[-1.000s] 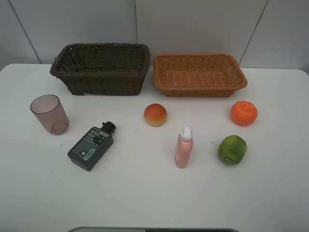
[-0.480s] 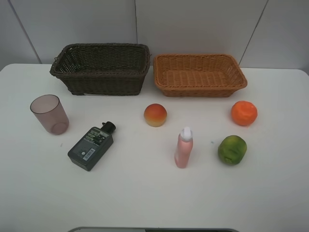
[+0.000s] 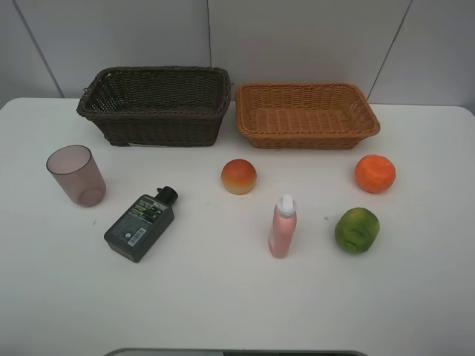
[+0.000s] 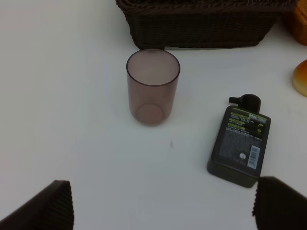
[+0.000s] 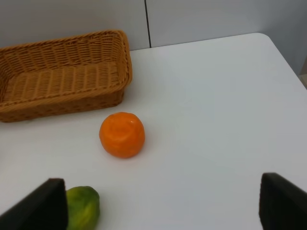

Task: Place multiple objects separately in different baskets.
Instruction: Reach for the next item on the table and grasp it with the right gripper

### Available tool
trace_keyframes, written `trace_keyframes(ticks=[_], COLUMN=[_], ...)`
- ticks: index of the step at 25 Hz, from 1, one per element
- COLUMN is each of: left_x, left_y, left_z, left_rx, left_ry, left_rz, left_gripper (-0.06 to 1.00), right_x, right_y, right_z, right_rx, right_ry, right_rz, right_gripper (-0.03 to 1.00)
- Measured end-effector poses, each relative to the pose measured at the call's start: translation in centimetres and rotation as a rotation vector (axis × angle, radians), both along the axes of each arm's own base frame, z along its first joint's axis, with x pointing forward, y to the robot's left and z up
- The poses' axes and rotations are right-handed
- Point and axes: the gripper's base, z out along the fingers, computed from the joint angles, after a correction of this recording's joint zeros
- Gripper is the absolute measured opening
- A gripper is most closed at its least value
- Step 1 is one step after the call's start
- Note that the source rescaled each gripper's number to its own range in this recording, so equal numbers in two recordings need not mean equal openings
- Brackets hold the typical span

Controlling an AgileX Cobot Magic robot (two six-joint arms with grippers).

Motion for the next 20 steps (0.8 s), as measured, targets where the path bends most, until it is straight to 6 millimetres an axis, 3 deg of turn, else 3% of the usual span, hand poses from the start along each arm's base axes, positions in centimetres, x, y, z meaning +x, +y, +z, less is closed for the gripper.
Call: trace_keyframes(ticks=[5, 9, 14, 20], left_x=[0.0, 0.0, 0.0, 0.0], left_y=[0.0, 0.0, 0.0, 0.0], left_z=[0.0, 0.0, 0.0, 0.0], left_rx=[0.0, 0.0, 0.0, 0.0], left_ry=[0.0, 0.0, 0.0, 0.0], left_rz=[0.0, 0.0, 0.0, 0.0], left_gripper=[0.96, 0.96, 0.96, 0.96], right_x=[0.1, 2.1, 6.6, 14.9], right_y=[0.0, 0.0, 0.0, 0.0], right_z=[0.0, 0.7, 3.2, 4.5], right_rx=[0.0, 0.002, 0.002, 0.003], right_ry=[0.007, 0.119, 0.292, 0.439], right_rz=[0.0, 0.0, 0.0, 0.013], right_gripper=[0.83, 0.83, 0.83, 0.83])
